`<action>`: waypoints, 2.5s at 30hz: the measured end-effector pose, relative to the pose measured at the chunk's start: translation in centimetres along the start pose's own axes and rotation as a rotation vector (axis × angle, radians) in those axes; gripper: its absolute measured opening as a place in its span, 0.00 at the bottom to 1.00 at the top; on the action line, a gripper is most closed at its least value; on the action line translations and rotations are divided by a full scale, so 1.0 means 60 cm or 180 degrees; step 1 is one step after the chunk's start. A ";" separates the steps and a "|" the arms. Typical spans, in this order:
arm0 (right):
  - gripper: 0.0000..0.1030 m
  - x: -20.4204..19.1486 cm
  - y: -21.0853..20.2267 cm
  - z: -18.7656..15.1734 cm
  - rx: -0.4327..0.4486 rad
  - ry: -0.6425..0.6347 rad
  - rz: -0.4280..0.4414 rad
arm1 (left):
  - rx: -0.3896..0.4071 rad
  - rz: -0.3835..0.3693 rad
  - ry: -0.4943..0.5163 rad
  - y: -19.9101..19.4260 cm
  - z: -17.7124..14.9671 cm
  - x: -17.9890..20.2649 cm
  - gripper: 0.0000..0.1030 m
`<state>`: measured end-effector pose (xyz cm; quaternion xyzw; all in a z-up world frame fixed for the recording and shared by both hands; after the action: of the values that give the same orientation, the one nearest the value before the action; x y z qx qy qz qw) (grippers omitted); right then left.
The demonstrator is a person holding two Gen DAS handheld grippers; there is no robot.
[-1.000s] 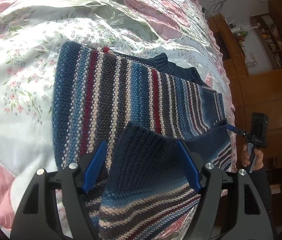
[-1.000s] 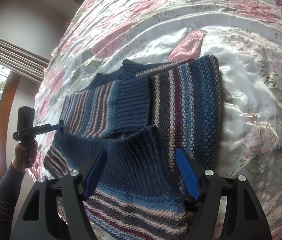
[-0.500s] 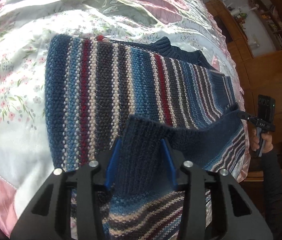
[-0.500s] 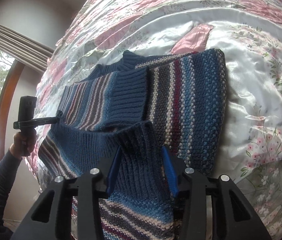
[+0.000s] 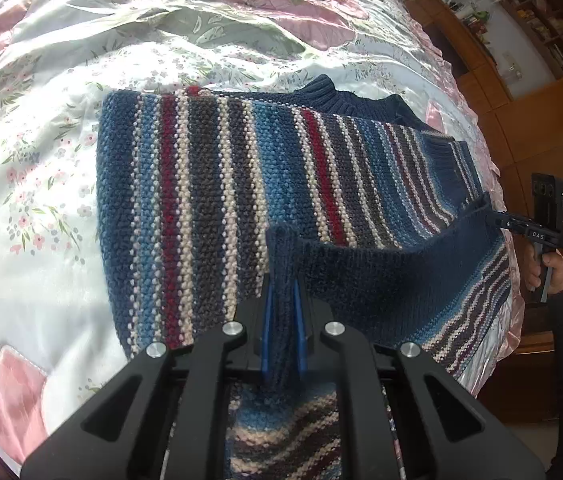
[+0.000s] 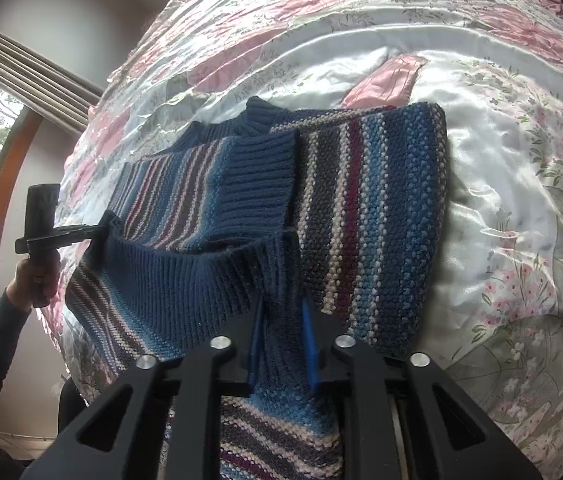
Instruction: Fold small clothes
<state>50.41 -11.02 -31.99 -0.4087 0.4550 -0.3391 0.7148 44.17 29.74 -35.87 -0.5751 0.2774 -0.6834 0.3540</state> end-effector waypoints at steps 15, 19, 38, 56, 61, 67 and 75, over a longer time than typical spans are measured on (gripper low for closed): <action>0.08 -0.062 -0.113 0.023 0.0459 -0.0224 -0.0140 | 0.0383 0.0047 0.0140 -0.104 0.019 0.052 0.06; 0.08 -0.078 -0.145 0.052 0.0635 -0.0227 -0.0188 | 0.0547 0.0020 0.0137 -0.143 0.045 0.062 0.06; 0.08 -0.006 -0.071 0.191 0.0619 0.0158 -0.0767 | 0.0497 0.0486 0.0075 -0.100 0.225 0.044 0.06; 0.08 0.017 -0.038 0.271 0.0621 0.0259 -0.0977 | 0.0483 0.0855 0.0025 -0.084 0.297 0.001 0.06; 0.08 0.045 0.036 0.260 0.0419 0.0340 -0.1161 | 0.0300 0.0954 -0.0126 -0.013 0.275 -0.050 0.06; 0.08 0.058 0.046 0.269 0.0469 0.0407 -0.1241 | 0.0254 0.0964 -0.0228 0.021 0.268 -0.079 0.06; 0.08 0.068 0.051 0.286 0.0526 0.0533 -0.1226 | 0.0396 0.0987 -0.0195 -0.006 0.301 -0.070 0.06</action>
<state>68.15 -8.47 -31.92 -0.3986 0.3970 -0.5381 0.6277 62.20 33.82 -34.69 -0.5230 0.3090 -0.6185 0.4984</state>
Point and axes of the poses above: each gripper's, at about its wrist camera, not at the fingertips, and y roughly the way its jaws point, x to its right, z to its top, the point moved 8 cm from there along y, roughly the way its jaws point, and after that the axes turned 5 degrees about -z, right-handed, at the moved point
